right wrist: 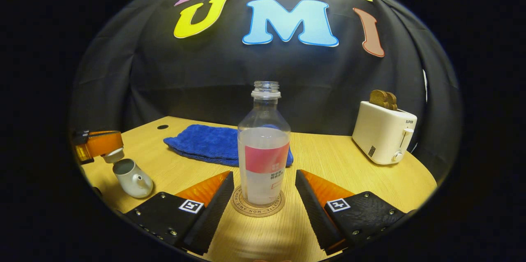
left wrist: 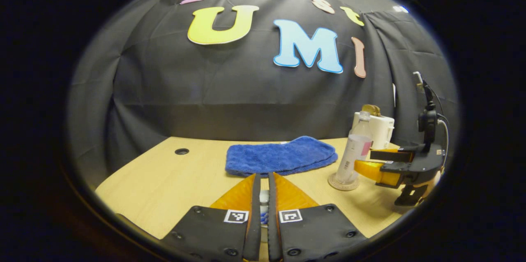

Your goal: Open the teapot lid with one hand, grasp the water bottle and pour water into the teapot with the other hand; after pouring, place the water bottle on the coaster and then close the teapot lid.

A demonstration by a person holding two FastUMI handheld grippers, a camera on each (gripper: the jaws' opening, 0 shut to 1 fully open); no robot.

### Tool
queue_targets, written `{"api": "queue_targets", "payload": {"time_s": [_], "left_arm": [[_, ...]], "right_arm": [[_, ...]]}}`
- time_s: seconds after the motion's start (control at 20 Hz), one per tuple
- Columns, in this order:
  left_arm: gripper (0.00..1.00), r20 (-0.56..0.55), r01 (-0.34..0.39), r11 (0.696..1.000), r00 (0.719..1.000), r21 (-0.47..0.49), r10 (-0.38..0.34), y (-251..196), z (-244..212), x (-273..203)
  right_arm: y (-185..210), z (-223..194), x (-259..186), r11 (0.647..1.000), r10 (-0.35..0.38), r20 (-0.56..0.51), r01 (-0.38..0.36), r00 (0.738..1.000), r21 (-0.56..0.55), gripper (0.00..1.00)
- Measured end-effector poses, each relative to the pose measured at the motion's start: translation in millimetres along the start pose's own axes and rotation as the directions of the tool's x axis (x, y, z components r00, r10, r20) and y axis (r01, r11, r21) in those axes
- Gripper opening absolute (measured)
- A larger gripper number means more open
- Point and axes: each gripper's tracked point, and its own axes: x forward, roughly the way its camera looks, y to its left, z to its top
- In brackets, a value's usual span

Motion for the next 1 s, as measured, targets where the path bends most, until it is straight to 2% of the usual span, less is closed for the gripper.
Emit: {"api": "queue_targets", "payload": {"time_s": [0.4, 1.0], "left_arm": [[0.13, -0.015, -0.002, 1.000, 1.000, 0.026, 0.002, -8.5, -9.8, 8.9], [0.14, -0.038, -0.025, 0.998, 0.999, 0.058, 0.027, -5.4, -28.3, 12.8]], "right_arm": [[-1.9, 8.8, -13.5, 1.000, 0.004, 0.035, -0.004, 0.999, 0.002, 0.93], [-3.2, 3.3, -12.7, 1.000, 0.009, 0.030, -0.010, 0.999, 0.025, 0.93]]}}
